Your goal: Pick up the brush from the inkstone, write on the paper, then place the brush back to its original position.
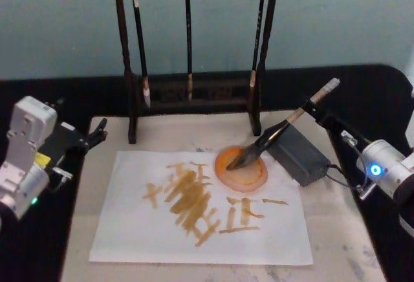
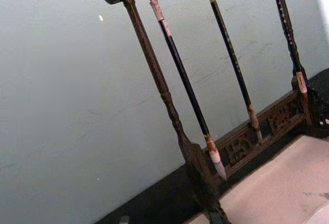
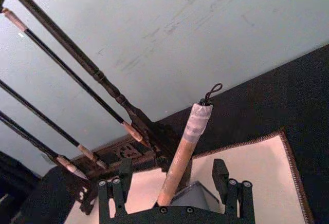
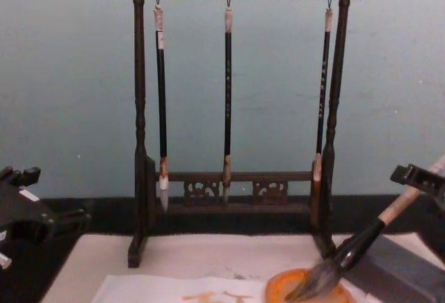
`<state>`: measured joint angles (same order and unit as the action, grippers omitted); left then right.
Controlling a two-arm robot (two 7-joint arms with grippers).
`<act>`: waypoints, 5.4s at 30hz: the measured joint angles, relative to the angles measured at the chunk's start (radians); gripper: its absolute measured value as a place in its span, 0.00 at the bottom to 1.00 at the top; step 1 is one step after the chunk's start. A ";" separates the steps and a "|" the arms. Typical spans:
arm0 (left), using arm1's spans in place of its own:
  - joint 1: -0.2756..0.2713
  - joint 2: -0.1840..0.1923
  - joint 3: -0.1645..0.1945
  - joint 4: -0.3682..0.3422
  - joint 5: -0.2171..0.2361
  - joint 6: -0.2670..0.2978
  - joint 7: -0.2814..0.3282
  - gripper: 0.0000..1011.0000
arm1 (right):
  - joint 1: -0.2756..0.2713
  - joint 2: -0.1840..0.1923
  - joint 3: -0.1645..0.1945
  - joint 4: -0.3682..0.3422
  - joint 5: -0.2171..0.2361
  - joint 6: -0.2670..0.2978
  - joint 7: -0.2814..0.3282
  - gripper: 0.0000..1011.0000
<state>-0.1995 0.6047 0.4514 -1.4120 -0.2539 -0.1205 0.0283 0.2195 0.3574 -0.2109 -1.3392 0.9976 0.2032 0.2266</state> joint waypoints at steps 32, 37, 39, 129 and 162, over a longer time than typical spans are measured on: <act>0.000 0.000 0.000 0.000 0.000 0.000 0.000 1.00 | 0.093 -0.009 -0.052 0.128 0.045 -0.032 0.057 0.97; 0.000 0.000 0.000 0.000 0.000 0.000 0.000 1.00 | 0.093 -0.009 -0.051 0.127 0.045 -0.031 0.056 0.88; 0.000 0.000 0.000 0.000 0.000 0.000 0.000 1.00 | 0.092 -0.009 -0.051 0.127 0.045 -0.031 0.055 0.82; 0.000 0.000 0.000 0.000 0.000 0.000 0.000 1.00 | 0.029 0.147 -0.119 -0.176 -0.166 -0.208 0.122 0.17; 0.000 0.000 0.000 0.000 0.000 0.000 0.000 1.00 | -0.250 0.273 -0.026 -0.451 -0.363 -0.261 0.139 0.17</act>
<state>-0.1995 0.6047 0.4513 -1.4120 -0.2539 -0.1205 0.0283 -0.0309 0.6300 -0.2368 -1.7903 0.6345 -0.0578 0.3652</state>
